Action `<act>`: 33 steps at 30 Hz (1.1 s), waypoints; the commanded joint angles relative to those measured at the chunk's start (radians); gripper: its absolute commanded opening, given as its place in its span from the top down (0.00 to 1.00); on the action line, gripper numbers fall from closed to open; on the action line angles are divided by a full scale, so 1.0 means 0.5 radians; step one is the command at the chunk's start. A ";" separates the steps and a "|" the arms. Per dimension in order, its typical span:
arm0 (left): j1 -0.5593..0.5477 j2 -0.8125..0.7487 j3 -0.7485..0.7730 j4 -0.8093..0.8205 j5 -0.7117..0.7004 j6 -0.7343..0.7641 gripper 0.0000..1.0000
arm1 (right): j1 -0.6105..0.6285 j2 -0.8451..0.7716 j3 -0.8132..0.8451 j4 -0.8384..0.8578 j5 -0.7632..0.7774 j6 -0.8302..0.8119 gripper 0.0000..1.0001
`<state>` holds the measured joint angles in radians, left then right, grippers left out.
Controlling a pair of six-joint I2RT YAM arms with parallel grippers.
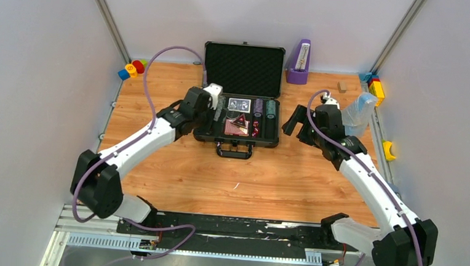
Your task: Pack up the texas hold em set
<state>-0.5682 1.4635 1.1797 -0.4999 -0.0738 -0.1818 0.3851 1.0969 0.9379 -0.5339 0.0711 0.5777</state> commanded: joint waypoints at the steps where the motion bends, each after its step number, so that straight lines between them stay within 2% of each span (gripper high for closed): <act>1: 0.140 -0.249 -0.353 0.307 -0.028 -0.142 0.00 | -0.122 0.086 0.111 0.222 -0.171 0.091 0.03; 6: 0.379 -0.510 -0.679 0.517 0.046 -0.214 0.00 | -0.296 0.324 0.253 0.325 -0.367 0.195 0.04; 10: 0.504 -0.696 -0.826 0.635 0.012 -0.335 0.00 | -0.353 0.571 0.393 0.447 -0.339 0.239 0.04; 16: 0.549 -0.941 -1.131 0.830 -0.268 -0.425 0.00 | -0.526 1.055 0.774 0.461 -0.384 0.282 0.06; 19: 0.551 -1.108 -1.268 0.964 -0.477 -0.422 0.00 | -0.597 1.311 0.984 0.462 -0.373 0.292 0.12; 22: 0.551 -1.294 -1.381 1.058 -0.570 -0.398 0.00 | -0.602 1.591 1.267 0.461 -0.291 0.244 0.19; 28: 0.554 -1.557 -1.515 1.126 -0.666 -0.360 0.01 | -0.645 2.257 1.859 0.431 -0.547 0.344 0.35; 30: 0.553 -1.608 -1.534 1.126 -0.687 -0.353 0.01 | -0.669 2.430 2.044 0.432 -0.694 0.402 0.46; 32: 0.553 -1.648 -1.545 1.123 -0.691 -0.348 0.01 | -0.683 2.601 2.235 0.433 -0.828 0.421 0.85; 33: 0.552 -1.658 -1.549 1.126 -0.687 -0.348 0.02 | -0.687 2.678 2.333 0.431 -0.888 0.426 0.99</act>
<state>-0.2981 0.6666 0.4198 0.0025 -0.3752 -0.3641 0.0586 2.3112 1.9388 -0.3260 -0.2184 0.7387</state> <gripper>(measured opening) 0.988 0.257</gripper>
